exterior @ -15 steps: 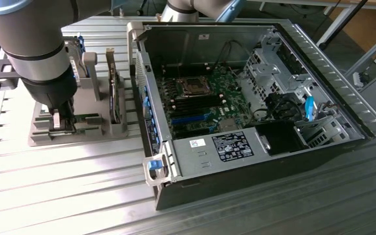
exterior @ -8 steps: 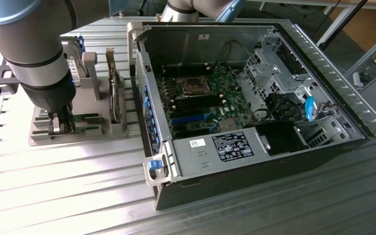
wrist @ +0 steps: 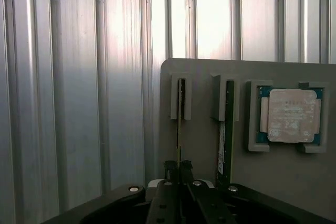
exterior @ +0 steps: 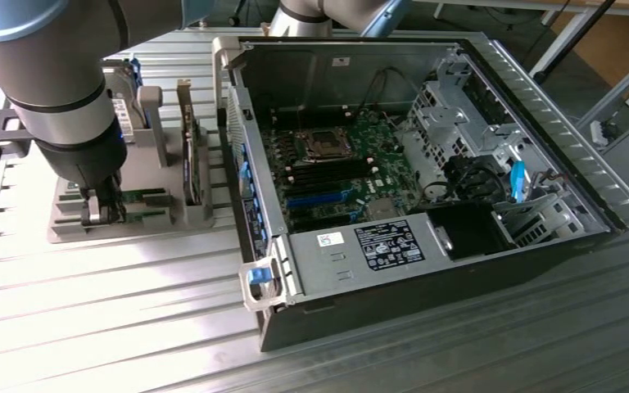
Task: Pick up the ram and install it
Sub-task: 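Pick up the ram and move it above insertion slot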
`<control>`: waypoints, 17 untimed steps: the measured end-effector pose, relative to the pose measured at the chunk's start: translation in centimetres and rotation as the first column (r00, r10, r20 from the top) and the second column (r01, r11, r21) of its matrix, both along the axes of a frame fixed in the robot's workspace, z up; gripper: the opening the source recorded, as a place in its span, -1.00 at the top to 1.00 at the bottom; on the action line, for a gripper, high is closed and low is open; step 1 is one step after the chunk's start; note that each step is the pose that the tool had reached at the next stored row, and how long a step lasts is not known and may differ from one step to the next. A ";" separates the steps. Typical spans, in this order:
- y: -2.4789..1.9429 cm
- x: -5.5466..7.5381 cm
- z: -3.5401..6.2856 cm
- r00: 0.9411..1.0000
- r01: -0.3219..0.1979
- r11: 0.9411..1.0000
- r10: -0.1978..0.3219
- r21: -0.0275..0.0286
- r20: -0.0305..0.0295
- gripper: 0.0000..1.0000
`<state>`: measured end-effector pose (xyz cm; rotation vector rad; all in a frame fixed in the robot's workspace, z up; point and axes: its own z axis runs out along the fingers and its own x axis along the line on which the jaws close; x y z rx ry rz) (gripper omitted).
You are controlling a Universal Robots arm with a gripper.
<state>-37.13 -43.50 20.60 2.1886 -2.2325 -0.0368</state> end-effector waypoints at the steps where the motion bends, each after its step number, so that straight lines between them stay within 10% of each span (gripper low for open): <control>1: 0.00 0.0 0.00 1.000 0.000 1.000 0.000 0.000 0.000 0.76; 17: 0.00 0.0 3.35 1.000 0.000 1.000 0.000 0.000 0.000 0.76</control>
